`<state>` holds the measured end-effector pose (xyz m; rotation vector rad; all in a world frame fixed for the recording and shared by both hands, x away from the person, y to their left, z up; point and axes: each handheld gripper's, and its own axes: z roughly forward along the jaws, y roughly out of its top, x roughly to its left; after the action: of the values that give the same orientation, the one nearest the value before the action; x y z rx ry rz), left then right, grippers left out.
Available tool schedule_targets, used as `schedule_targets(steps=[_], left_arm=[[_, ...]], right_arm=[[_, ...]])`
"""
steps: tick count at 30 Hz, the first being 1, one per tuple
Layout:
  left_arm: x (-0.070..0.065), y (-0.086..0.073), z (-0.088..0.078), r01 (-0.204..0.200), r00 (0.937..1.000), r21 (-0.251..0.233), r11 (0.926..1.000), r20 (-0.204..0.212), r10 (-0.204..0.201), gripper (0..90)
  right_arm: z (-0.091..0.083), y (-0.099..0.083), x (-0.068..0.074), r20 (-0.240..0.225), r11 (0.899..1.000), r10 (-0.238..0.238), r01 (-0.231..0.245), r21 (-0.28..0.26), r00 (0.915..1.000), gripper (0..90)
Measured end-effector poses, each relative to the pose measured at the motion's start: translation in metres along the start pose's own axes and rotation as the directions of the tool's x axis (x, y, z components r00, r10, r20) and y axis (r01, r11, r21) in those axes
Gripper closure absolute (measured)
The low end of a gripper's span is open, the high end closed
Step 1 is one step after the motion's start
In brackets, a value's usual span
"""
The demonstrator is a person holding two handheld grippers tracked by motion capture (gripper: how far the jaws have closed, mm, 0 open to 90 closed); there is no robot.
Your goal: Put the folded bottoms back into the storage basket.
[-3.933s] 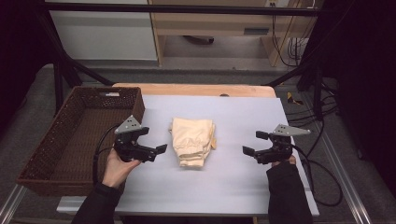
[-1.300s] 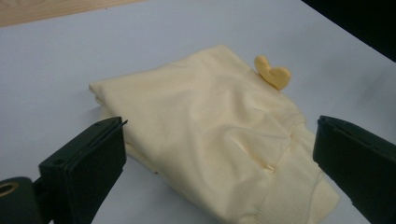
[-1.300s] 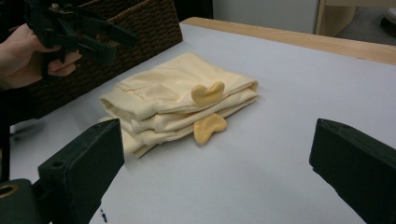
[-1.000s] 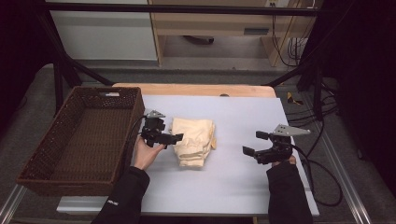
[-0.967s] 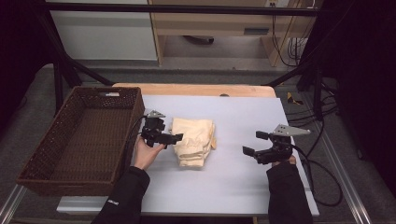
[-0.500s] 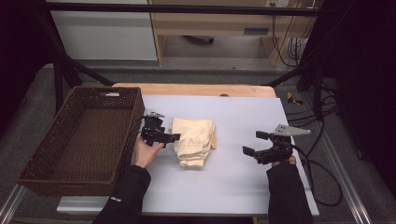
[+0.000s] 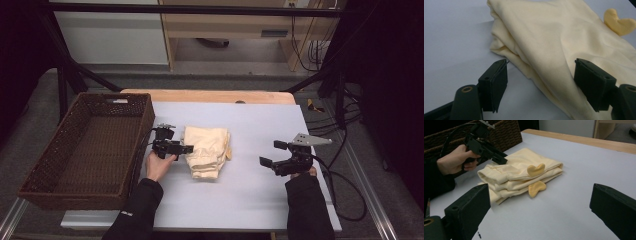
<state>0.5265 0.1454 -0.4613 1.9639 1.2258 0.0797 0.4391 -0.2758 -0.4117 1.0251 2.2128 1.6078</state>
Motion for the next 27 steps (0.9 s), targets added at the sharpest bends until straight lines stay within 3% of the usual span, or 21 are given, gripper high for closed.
schedule_targets(steps=[5, 14, 27], left_arm=[[-0.001, -0.001, 0.006, 0.008, 0.9999, 0.004, 1.0, 0.011, -0.008, 27.0], [-0.004, -0.002, 0.013, 0.024, 0.9986, 0.004, 0.9997, 0.047, -0.024, 36.2], [0.0, -0.002, 0.016, 0.084, 0.9907, 0.018, 0.9963, 0.106, -0.086, 43.9]], right_arm=[[0.0, 0.0, 0.0, 0.0, 1.0, -0.001, 0.001, -0.002, 1.0, 3.4], [-0.001, 0.0, 0.0, 0.0, 1.0, 0.0, 0.0, -0.007, 1.0, 3.3], [0.0, 0.0, 0.0, -0.003, 1.0, 0.003, -0.003, -0.004, 1.0, 3.3]])
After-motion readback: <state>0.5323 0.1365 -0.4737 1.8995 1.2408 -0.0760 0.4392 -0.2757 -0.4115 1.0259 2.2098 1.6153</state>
